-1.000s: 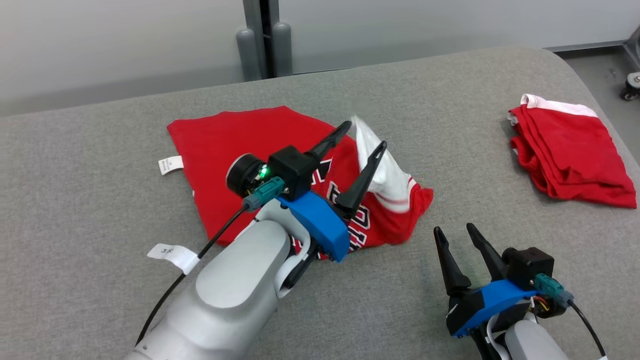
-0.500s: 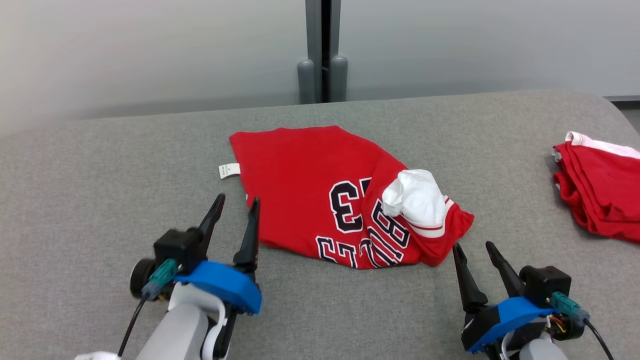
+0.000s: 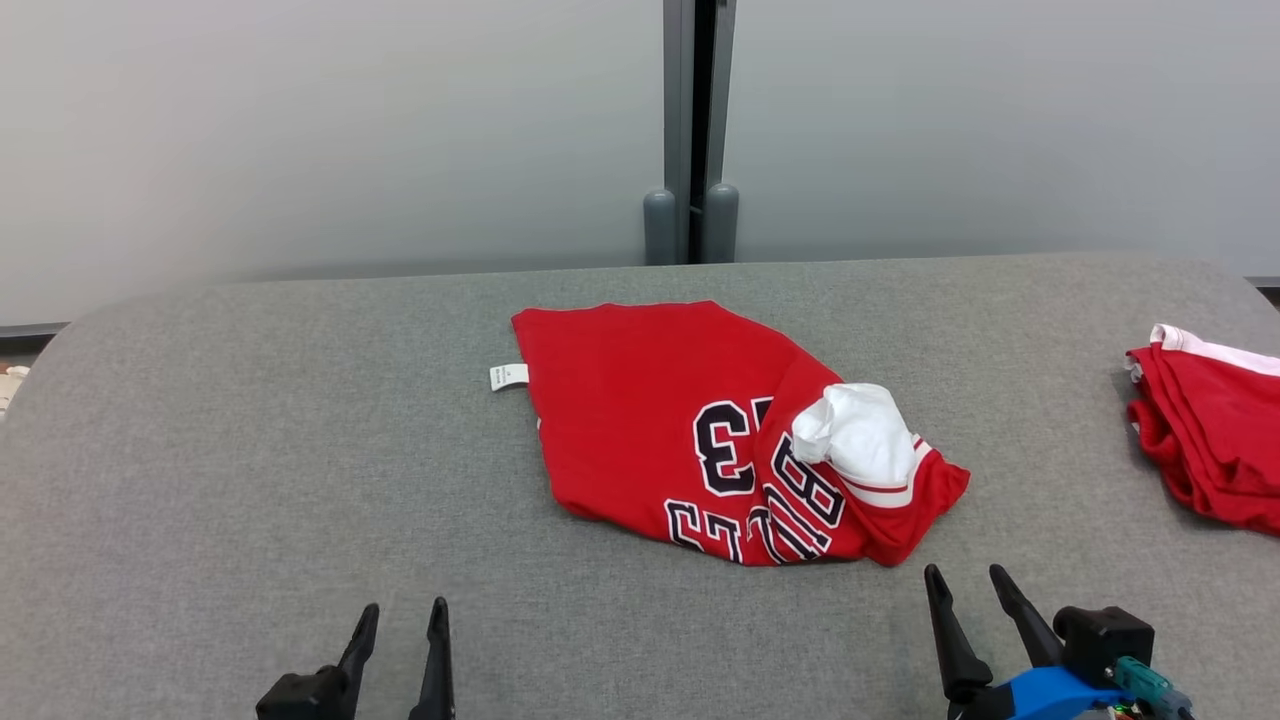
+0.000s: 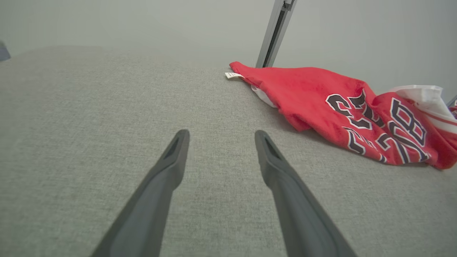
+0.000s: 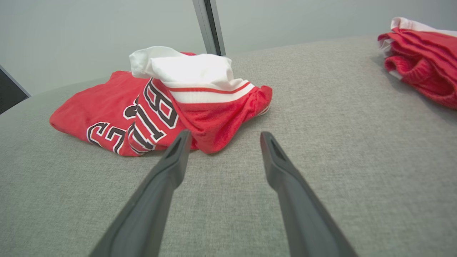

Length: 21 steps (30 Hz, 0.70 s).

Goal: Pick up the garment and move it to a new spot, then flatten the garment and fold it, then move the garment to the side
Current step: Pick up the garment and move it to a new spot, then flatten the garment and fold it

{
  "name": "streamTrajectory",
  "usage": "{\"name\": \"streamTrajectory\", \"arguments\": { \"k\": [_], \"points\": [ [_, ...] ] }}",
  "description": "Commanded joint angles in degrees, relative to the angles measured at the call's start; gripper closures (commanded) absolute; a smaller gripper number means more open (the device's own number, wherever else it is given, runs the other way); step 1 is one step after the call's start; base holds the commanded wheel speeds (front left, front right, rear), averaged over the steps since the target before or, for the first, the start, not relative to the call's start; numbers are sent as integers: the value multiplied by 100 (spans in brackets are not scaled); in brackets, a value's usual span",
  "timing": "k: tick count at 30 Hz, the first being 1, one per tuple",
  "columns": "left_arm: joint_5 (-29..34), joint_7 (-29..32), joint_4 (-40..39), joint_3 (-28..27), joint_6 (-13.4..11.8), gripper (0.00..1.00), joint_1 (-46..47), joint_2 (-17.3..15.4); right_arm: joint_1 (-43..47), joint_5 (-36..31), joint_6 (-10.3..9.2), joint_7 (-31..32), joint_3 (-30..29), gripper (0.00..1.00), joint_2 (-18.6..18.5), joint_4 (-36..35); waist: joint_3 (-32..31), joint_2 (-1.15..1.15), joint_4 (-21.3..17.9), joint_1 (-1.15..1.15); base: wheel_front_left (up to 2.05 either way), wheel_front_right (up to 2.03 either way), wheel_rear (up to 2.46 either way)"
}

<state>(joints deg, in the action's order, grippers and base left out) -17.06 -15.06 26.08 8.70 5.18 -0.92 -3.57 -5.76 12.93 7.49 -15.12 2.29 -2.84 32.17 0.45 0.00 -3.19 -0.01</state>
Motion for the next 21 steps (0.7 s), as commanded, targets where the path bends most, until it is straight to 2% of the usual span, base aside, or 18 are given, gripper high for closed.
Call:
{"name": "streamTrajectory", "arguments": {
  "k": [1, 9, 14, 21],
  "points": [
    [110, -16, 23, -84, 35, 0, -93, 2, 79, -16, 0, -2, -21, 0, -18, -8, -16, 0, 20, 1, 0, 0, 0],
    [343, -16, 49, -211, 129, 0, 10, 63, -99, -168, 0, -2, 64, 0, -17, -90, 51, 0, 175, 1, 0, 0, 0],
    [162, -16, 94, -45, 168, 0, 147, 62, -636, -470, 0, -2, 247, 0, -18, -128, 256, 0, 277, 1, 0, 0, 0],
    [23, -16, 206, 147, 151, 0, 305, 63, -1460, -969, 0, -2, 314, 0, -16, 470, 490, 0, 514, 1, 0, 0, 0]
  ]
}}
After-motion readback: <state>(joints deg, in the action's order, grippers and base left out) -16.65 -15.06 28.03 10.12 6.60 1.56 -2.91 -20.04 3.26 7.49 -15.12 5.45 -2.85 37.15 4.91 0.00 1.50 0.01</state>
